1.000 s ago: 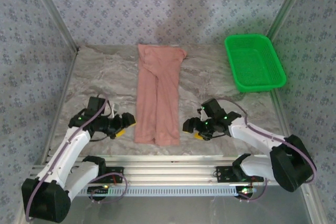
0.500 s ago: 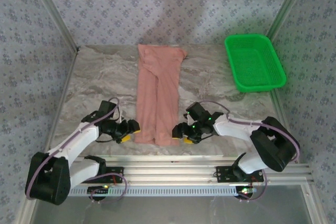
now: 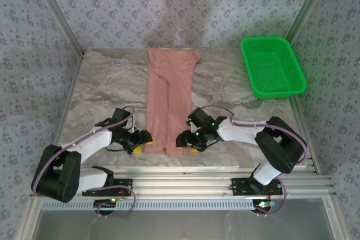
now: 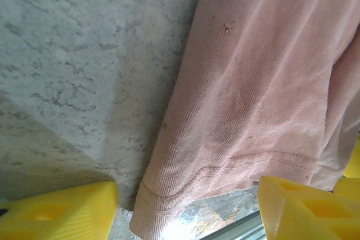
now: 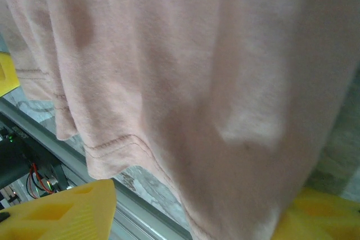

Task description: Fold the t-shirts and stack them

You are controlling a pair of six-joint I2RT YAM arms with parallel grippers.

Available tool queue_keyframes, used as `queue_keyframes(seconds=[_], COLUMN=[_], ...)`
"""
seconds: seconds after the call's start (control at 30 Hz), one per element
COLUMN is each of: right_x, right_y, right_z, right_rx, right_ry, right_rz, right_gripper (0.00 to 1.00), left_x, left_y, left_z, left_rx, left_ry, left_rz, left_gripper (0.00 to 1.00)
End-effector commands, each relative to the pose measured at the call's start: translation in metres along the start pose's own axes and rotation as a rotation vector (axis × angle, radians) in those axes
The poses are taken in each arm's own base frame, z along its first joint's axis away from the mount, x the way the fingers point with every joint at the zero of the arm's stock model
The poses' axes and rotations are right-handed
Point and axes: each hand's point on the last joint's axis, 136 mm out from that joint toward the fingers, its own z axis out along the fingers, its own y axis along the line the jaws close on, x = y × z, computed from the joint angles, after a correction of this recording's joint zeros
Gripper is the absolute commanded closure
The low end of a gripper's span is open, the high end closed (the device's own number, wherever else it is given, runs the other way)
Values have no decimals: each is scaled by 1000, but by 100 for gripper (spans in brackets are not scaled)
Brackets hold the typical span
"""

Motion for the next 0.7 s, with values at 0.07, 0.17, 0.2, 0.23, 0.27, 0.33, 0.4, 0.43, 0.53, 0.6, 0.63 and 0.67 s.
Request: queue_keyframes(seconds=[0.07,0.17,0.2,0.23,0.27,0.33,0.4,0.43,0.53,0.6,0.63,0.67], right_x=[0,0,0,0,2,4,7,7,9,12,13,14], right_y=[4,4,2,1,0,-4,-7,-8,-9,-11,-11,-11], right_z=[9,11,12,11,11,10,8,7,1,-3,-5,-7], right_rx=[34,40,46,50,56,69,80,83,93,108,110,111], right_ry=[38,43,46,46,48,55,59,59,59,67,68,70], right_rz=[-16,-12,-8,-4,-4,1,8,8,7,7,8,7], right_gripper=[39,45,46,49,52,60,67,70,79,85,88,90], left_x=[-7,-4,-1,0,2,3,3,2,2,2,2,2], left_y=[-32,-35,-34,-31,-29,-26,-25,-27,-34,-38,-40,-42], left_z=[16,25,27,28,28,27,25,24,23,23,23,23], left_rx=[59,38,29,14,6,-5,-14,-14,-11,-7,-8,-7], left_ry=[-2,26,35,41,42,35,31,29,32,31,26,26], left_rz=[109,123,126,127,125,120,116,118,129,132,132,132], left_gripper=[36,47,50,54,59,66,72,75,80,86,89,91])
